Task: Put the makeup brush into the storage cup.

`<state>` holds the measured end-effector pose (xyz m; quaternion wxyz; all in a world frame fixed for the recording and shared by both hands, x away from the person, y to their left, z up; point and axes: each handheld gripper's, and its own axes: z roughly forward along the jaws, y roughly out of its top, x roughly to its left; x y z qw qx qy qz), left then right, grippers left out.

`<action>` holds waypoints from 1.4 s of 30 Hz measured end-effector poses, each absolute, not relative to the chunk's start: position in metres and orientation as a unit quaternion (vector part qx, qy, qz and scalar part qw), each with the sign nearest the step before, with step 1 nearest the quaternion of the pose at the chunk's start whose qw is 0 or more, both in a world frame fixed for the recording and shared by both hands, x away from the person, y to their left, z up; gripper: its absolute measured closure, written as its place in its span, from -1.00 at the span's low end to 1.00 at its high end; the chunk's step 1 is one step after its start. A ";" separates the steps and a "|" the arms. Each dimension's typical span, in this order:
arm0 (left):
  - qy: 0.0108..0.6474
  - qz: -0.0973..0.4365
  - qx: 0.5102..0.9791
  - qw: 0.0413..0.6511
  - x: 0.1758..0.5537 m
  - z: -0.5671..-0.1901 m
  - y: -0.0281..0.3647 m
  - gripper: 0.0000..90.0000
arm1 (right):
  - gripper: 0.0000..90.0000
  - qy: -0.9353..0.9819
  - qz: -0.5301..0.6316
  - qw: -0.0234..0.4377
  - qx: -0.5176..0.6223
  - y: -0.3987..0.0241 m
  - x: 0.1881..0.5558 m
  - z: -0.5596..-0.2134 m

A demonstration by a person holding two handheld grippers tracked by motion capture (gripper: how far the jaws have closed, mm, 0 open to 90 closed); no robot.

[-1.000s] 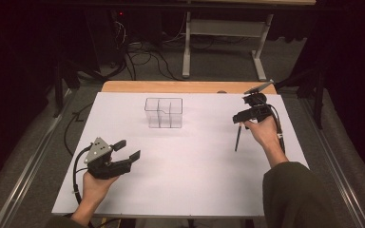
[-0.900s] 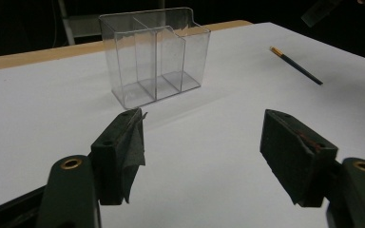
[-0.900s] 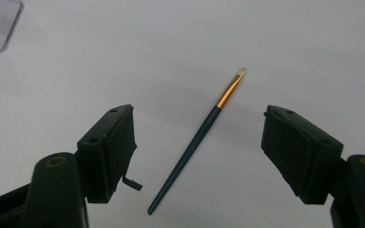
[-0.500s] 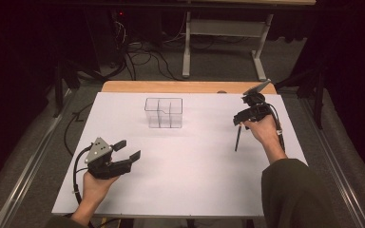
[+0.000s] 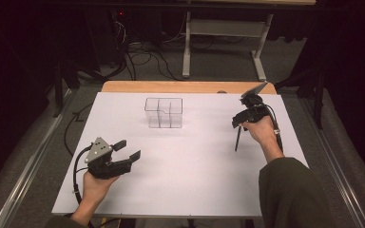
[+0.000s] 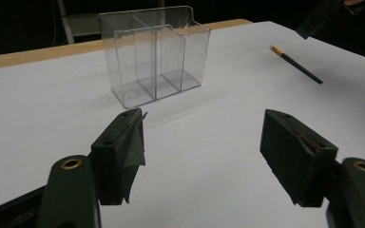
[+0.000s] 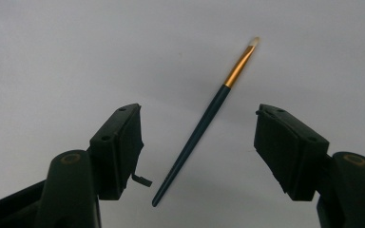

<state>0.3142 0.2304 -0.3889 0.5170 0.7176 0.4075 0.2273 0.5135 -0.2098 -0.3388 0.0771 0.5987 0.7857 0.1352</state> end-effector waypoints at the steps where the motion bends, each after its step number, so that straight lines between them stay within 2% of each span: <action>1: 0.408 0.227 0.718 0.517 0.314 -0.389 0.230 -0.30 | -0.22 0.787 0.133 0.077 0.598 -0.210 0.514 -0.339; 20: 0.408 0.228 0.718 0.516 0.314 -0.389 0.230 -0.30 | -0.09 0.786 0.116 0.050 0.605 -0.211 0.517 -0.363; 42: 0.404 0.226 0.718 0.520 0.313 -0.389 0.230 -0.30 | 0.19 0.786 0.090 0.042 0.610 -0.207 0.522 -0.382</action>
